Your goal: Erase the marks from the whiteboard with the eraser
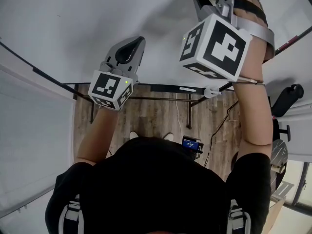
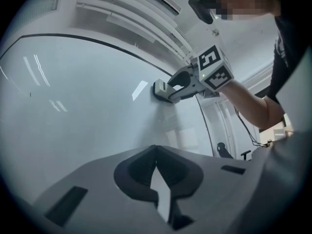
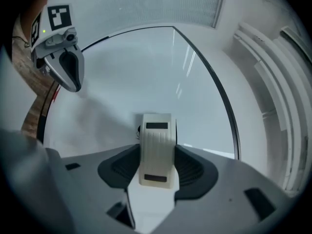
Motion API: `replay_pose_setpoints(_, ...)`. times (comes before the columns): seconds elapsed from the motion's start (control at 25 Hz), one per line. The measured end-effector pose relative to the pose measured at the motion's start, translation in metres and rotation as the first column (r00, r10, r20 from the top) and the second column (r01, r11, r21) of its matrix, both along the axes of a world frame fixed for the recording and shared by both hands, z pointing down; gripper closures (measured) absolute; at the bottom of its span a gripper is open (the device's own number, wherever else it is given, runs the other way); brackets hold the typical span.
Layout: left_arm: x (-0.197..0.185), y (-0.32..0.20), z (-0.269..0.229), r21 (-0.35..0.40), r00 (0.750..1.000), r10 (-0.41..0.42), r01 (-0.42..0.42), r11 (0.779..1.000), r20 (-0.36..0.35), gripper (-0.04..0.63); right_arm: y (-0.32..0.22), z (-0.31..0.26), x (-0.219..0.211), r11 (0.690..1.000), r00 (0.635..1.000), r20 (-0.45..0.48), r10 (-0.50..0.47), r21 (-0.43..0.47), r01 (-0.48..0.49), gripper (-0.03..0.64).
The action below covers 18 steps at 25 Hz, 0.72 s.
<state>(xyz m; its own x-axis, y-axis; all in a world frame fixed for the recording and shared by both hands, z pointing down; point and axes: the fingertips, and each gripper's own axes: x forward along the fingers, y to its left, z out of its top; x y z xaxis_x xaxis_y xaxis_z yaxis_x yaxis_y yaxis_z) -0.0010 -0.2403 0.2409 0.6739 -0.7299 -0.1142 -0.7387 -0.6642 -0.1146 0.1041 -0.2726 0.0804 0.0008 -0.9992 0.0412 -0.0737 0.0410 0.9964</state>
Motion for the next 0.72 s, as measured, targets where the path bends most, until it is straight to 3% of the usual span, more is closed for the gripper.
replay_pose_setpoints(0.16, -0.004, -0.002, 0.003, -0.006, 1.0, -0.009, 0.009, 1.0, -0.003, 0.591, -0.002, 0.013, 0.002, 0.998, 0.995, -0.082, 0.062, 0.016, -0.06, 0.397)
replay_pose_setpoints(0.32, -0.008, -0.004, 0.005, -0.007, 1.0, -0.014, 0.014, 1.0, -0.005, 0.591, -0.008, 0.038, -0.013, 0.998, 0.989, -0.139, 0.05, -0.016, -0.053, 0.397)
replay_pose_setpoints(0.48, -0.006, -0.002, -0.003, -0.006, 1.0, -0.013, 0.013, 1.0, -0.004, 0.591, -0.009, 0.083, -0.018, 0.985, 0.973, -0.228, 0.04, -0.157, -0.077, 0.397)
replay_pose_setpoints(0.72, -0.009, -0.003, 0.007, -0.013, 1.0, -0.016, 0.016, 1.0, -0.005, 0.591, -0.006, 0.146, -0.022, 0.956, 0.97, -0.244, -0.009, -0.286, -0.063, 0.397)
